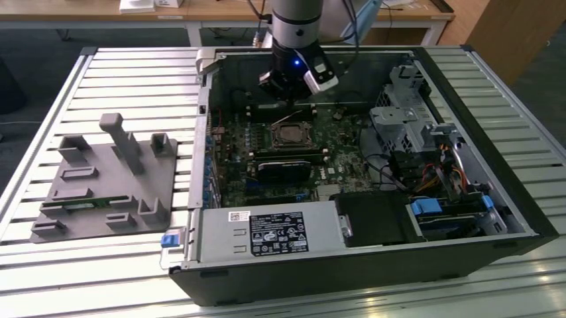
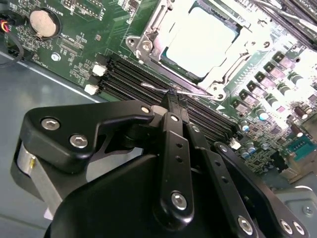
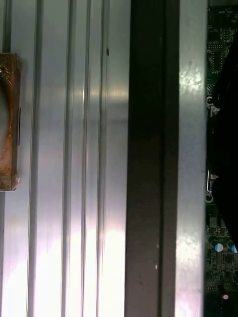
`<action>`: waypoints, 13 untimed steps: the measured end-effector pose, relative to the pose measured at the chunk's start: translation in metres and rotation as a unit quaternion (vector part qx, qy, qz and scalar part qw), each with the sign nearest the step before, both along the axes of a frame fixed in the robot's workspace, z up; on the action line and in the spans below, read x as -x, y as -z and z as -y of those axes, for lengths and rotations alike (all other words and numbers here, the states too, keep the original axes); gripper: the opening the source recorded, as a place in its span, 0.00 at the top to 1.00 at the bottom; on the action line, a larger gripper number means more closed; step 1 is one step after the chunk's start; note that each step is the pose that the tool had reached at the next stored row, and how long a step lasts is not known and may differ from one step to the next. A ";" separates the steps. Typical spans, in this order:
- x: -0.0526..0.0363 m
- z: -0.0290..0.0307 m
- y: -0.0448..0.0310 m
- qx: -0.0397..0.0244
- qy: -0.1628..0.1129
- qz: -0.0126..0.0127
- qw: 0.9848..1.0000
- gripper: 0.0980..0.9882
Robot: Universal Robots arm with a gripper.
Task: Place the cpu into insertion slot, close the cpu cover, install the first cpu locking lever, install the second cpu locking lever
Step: 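Install the first cpu locking lever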
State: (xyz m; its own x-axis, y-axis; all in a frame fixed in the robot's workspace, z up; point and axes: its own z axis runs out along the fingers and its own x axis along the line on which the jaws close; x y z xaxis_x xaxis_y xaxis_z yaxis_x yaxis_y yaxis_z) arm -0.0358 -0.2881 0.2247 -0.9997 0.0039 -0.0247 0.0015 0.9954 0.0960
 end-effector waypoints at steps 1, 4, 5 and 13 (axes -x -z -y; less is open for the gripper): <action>-0.0009 0.0000 0.0002 0.000 0.000 0.000 1.000 0.99; -0.0035 -0.0001 0.0009 0.000 0.000 0.000 1.000 0.99; -0.0043 -0.0001 0.0012 0.000 0.000 0.000 1.000 0.99; -0.0111 -0.0002 0.0064 0.000 0.000 0.000 1.000 0.99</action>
